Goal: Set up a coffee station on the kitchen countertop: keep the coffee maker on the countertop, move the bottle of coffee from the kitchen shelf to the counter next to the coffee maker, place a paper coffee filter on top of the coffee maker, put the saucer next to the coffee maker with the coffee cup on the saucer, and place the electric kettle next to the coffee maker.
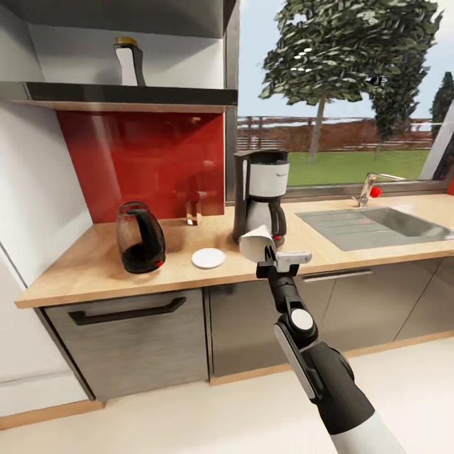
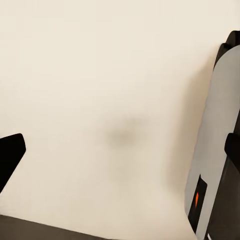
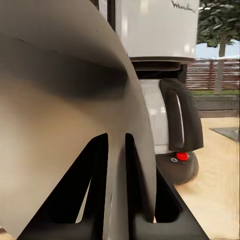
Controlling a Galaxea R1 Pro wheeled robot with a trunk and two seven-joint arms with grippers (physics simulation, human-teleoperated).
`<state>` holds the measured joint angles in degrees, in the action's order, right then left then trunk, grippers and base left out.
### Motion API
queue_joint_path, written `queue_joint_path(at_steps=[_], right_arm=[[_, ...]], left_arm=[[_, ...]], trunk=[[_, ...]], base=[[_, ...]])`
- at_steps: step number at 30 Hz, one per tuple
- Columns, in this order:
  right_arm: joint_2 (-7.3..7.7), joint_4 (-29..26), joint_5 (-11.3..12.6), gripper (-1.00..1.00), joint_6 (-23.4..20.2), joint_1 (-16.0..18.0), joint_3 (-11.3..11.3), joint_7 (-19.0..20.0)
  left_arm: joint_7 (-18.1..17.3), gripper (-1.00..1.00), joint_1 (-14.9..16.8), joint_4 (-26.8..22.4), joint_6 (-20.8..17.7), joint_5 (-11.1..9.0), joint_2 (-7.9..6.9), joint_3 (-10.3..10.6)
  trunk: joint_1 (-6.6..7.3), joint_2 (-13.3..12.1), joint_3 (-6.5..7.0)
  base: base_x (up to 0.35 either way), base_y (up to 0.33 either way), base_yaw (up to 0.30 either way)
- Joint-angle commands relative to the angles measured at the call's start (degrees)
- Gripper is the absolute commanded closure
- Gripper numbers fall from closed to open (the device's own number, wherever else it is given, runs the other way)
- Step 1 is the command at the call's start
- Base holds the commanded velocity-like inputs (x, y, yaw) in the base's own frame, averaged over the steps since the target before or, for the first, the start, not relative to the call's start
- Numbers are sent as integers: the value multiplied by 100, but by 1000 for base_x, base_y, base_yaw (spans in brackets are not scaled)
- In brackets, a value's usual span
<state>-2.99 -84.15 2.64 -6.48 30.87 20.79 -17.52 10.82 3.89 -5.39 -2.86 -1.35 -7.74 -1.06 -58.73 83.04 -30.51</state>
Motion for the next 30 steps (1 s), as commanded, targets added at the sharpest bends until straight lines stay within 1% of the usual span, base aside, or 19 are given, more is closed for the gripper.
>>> queue_joint_path(at_steps=[1,5,8,30], right_arm=[[0,-5,44,100,-21,7,13,-32],[0,-5,44,100,-20,7,13,-32],[0,-5,44,100,-20,7,13,-32],[0,-5,44,100,-21,7,13,-32]], left_arm=[[7,-100,-2,-15,-30,-14,0,-8],[7,-100,-2,-15,-30,-14,0,-8],[7,-100,-2,-15,-30,-14,0,-8],[9,-100,-2,-7,-30,-14,-1,-8]], trunk=[[0,3,-6],[0,3,-6],[0,3,-6],[0,3,-6]], base=[[0,255,-295],[0,237,-295],[0,108,-295],[0,5,-283]])
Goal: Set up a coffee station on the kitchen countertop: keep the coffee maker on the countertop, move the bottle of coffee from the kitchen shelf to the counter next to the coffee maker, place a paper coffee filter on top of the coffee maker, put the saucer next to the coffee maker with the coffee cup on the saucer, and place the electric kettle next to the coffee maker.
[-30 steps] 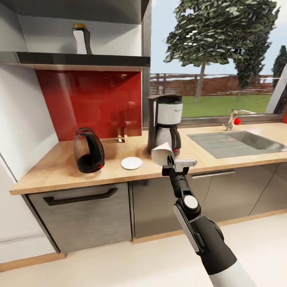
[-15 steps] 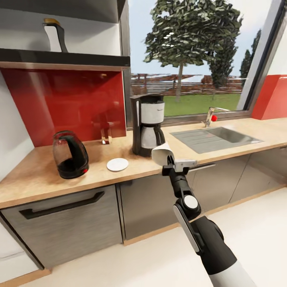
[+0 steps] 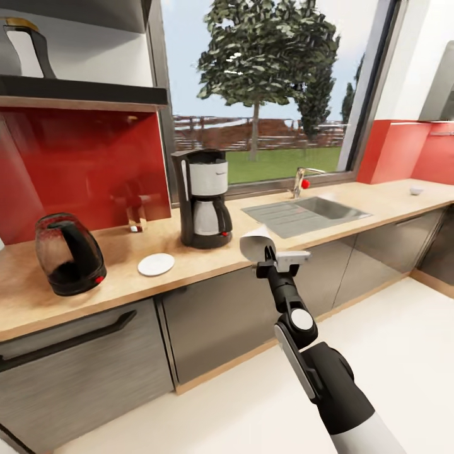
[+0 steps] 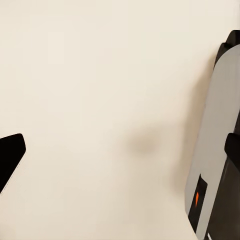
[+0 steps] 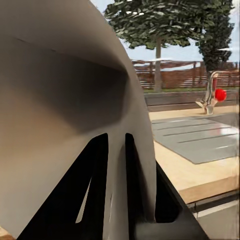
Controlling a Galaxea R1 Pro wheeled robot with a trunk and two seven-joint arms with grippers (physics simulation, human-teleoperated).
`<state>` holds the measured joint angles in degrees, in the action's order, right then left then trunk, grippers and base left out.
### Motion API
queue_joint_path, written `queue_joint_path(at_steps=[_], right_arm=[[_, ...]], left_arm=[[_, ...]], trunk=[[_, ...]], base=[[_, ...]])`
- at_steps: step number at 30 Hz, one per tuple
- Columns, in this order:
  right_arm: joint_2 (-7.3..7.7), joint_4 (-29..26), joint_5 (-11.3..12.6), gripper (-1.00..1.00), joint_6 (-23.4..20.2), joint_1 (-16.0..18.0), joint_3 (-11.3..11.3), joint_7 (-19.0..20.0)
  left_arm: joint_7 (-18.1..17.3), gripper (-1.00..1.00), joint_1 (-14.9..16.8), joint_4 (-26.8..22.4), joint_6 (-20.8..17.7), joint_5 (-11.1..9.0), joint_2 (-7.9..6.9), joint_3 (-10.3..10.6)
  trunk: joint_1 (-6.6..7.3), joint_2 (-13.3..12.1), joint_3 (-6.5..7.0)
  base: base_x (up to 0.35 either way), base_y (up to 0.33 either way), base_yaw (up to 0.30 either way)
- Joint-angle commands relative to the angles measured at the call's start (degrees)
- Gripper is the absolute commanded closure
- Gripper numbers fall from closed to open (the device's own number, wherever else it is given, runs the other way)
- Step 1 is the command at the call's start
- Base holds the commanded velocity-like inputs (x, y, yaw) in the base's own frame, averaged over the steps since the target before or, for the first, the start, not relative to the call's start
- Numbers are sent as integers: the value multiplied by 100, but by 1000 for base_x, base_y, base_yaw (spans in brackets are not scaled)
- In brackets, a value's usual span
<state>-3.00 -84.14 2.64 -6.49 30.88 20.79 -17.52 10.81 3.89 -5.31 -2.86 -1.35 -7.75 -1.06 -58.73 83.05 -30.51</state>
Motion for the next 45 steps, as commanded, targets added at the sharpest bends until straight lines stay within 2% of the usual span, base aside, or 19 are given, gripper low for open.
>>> queue_joint_path(at_steps=[1,7,23,26,30,35,40,43,45], right_arm=[[1,-6,43,100,-20,6,12,-32],[-1,-8,43,100,-19,6,12,-32],[-13,-32,51,100,-21,6,12,-36],[-15,-45,239,100,-25,6,12,-39],[-9,-70,873,100,-33,6,-4,-45],[2,-109,1007,100,-39,6,-4,-45],[-134,-113,1024,100,-150,8,-10,-52],[-430,-105,1016,100,-624,119,-26,-64],[-664,-90,1013,100,-1229,449,-34,-71]], left_arm=[[10,-100,-2,-14,-30,-14,-2,-8],[9,-100,-5,10,-30,-14,-7,-8],[16,-100,-48,67,-30,-9,-17,5],[17,-100,-53,77,-32,-2,-30,8],[15,-100,-58,115,-63,9,-63,13],[4,-100,-72,314,-98,29,-70,32],[-4,-100,-177,471,-101,47,-101,57],[-7,-100,-218,496,-97,54,-115,77],[-8,-100,-228,498,-90,60,-119,84]], trunk=[[0,3,-6],[0,3,-6],[0,3,-6],[0,3,-6],[0,3,-6],[0,3,-6],[0,3,-6],[0,3,-6],[0,3,-6]], base=[[0,0,-243],[0,0,-180],[0,0,-10],[0,0,0],[0,0,0],[0,0,0],[0,0,0],[0,0,0],[0,0,0]])
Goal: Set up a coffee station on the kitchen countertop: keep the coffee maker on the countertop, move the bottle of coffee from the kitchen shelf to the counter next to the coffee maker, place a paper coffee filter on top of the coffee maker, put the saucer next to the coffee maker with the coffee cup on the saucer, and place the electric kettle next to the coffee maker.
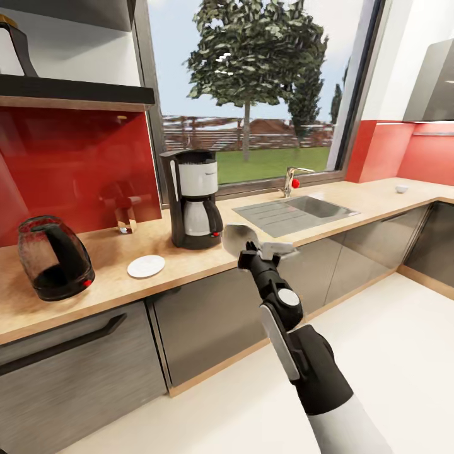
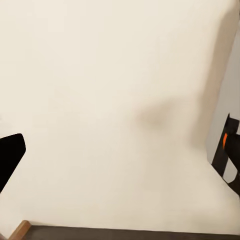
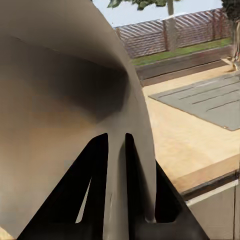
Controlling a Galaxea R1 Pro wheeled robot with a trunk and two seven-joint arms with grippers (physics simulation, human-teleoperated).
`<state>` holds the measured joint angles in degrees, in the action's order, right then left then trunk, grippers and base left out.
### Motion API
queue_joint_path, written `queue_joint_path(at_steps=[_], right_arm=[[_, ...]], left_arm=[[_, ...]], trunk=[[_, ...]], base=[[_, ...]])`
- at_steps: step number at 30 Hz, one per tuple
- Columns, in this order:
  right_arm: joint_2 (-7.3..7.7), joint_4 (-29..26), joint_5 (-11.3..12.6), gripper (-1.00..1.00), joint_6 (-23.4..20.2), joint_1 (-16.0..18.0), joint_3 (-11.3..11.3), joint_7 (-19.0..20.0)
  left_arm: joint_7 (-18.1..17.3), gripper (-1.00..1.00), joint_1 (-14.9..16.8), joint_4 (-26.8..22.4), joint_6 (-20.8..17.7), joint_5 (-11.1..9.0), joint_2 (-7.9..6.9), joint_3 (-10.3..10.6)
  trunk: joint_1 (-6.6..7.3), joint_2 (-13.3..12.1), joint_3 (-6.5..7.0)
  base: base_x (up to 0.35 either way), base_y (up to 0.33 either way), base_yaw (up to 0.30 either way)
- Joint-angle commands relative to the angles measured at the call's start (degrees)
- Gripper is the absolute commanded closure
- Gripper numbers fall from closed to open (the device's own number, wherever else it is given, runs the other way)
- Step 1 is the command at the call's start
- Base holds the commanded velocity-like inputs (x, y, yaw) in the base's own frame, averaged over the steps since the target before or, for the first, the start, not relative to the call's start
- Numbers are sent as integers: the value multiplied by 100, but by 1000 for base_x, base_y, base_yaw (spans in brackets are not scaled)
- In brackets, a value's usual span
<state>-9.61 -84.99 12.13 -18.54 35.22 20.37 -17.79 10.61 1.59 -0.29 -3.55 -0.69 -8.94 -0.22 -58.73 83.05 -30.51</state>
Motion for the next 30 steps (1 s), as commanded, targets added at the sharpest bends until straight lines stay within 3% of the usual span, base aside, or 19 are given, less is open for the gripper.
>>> queue_joint_path(at_steps=[1,3,5,8,11,13,14,17,19,23,29,30], right_arm=[[-38,27,63,100,-351,242,6,-46],[-38,151,69,100,-808,641,4,-52],[-38,472,82,100,-1264,1274,-43,-78],[-38,1324,346,100,-1607,2229,-471,-116],[-38,2429,1207,100,-1938,3112,-1029,-175],[-38,3221,1845,100,-2161,3731,-1252,-430],[-38,3415,1985,100,-2195,3892,-1284,-533],[-38,4364,2662,100,-2295,4807,-1379,-1315],[-38,4654,3014,100,-2317,5272,-1399,-1823],[-38,4800,3738,100,-2343,5787,-1410,-2602],[-38,4767,4915,100,-2350,5910,-1420,-3551],[-38,4744,5006,100,-2349,5913,-1420,-3629]], left_arm=[[12,-100,0,-5,-17,-5,-1,1],[11,-100,-3,-6,-9,0,4,6],[11,-100,-5,-6,-2,4,14,10],[11,-100,-2,-11,2,6,27,12],[11,-100,-4,-16,3,7,43,13],[11,-100,-2,-25,3,7,46,13],[11,-100,-2,-26,3,7,47,13],[11,-100,-2,-31,3,7,61,13],[11,-100,-3,-32,3,7,65,13],[11,-100,-1,-26,-9,8,64,13],[16,-100,-3,-9,-21,3,40,13],[15,-100,-3,-8,-22,2,37,13]], trunk=[[0,3,-6],[0,3,-6],[0,3,-6],[0,3,-6],[0,3,-6],[0,3,-6],[0,3,-6],[0,3,-6],[0,3,-6],[0,3,-6],[0,3,-6],[0,3,-6]], base=[[0,0,0],[0,0,0],[0,0,0],[0,0,0],[0,0,0],[0,0,0],[0,0,0],[0,0,0],[0,0,0],[0,0,0],[0,0,0],[0,0,0]])
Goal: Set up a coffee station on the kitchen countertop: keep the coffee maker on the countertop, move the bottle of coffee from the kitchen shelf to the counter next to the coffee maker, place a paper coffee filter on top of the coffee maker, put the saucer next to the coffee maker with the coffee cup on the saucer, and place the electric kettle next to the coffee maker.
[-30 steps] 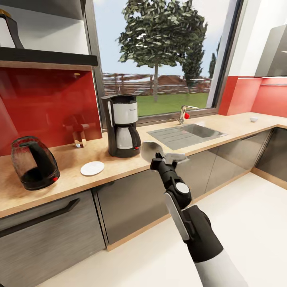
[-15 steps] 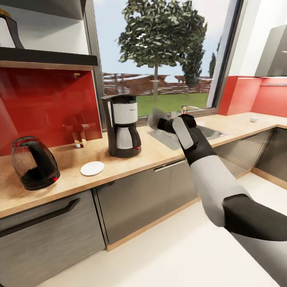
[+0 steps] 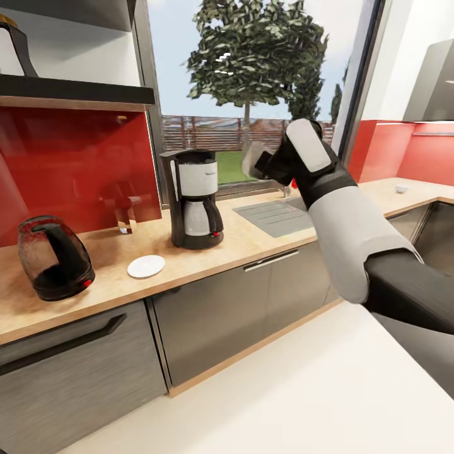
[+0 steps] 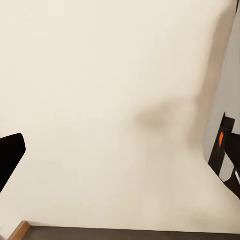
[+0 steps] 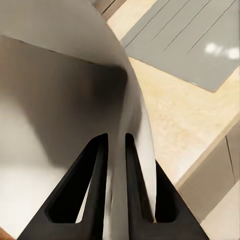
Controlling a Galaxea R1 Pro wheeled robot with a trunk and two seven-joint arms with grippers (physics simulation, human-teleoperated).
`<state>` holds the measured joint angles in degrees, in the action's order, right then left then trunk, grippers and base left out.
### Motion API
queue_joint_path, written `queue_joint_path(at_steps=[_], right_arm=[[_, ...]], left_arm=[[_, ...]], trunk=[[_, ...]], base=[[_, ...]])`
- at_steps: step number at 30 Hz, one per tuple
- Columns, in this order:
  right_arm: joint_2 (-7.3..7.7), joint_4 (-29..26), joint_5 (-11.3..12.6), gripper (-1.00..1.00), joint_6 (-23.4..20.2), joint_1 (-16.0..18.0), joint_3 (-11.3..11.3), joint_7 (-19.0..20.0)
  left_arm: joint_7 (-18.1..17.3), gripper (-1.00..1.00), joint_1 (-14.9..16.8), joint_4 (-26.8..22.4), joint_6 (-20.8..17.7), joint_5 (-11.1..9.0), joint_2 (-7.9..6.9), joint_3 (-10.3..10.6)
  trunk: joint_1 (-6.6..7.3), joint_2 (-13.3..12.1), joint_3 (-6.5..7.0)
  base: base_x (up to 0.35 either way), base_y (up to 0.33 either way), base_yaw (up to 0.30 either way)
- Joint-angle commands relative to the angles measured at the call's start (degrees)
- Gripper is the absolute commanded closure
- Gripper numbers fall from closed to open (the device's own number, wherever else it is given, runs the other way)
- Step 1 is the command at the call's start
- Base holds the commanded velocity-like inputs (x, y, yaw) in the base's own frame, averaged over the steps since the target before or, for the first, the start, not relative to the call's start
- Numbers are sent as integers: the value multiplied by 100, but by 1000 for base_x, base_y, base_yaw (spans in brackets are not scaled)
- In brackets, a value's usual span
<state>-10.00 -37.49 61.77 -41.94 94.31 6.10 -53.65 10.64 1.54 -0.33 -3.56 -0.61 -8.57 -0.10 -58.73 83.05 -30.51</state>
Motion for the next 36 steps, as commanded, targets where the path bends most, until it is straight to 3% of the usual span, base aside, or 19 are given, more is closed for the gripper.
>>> queue_joint_path(at_steps=[1,4,7,10,36], right_arm=[[0,-90,220,100,-8,9,6,-188],[0,-393,629,100,-8,15,11,-669],[0,-509,819,100,-5,17,13,-1095],[0,-543,947,100,-6,17,7,-1231],[0,-567,1007,100,-10,-18,35,-1257]], left_arm=[[11,-100,3,-3,-21,-7,-3,1],[3,-100,4,-8,-34,-12,21,-7],[-1,-100,4,-13,-48,-15,41,-38],[11,-100,3,-21,-51,-22,50,-57],[22,-100,30,-83,-45,-97,72,-93]], trunk=[[0,3,-6],[0,3,-6],[0,3,-6],[0,3,-6],[571,-1040,461]], base=[[0,0,0],[0,0,0],[0,0,0],[0,0,0],[0,0,0]])
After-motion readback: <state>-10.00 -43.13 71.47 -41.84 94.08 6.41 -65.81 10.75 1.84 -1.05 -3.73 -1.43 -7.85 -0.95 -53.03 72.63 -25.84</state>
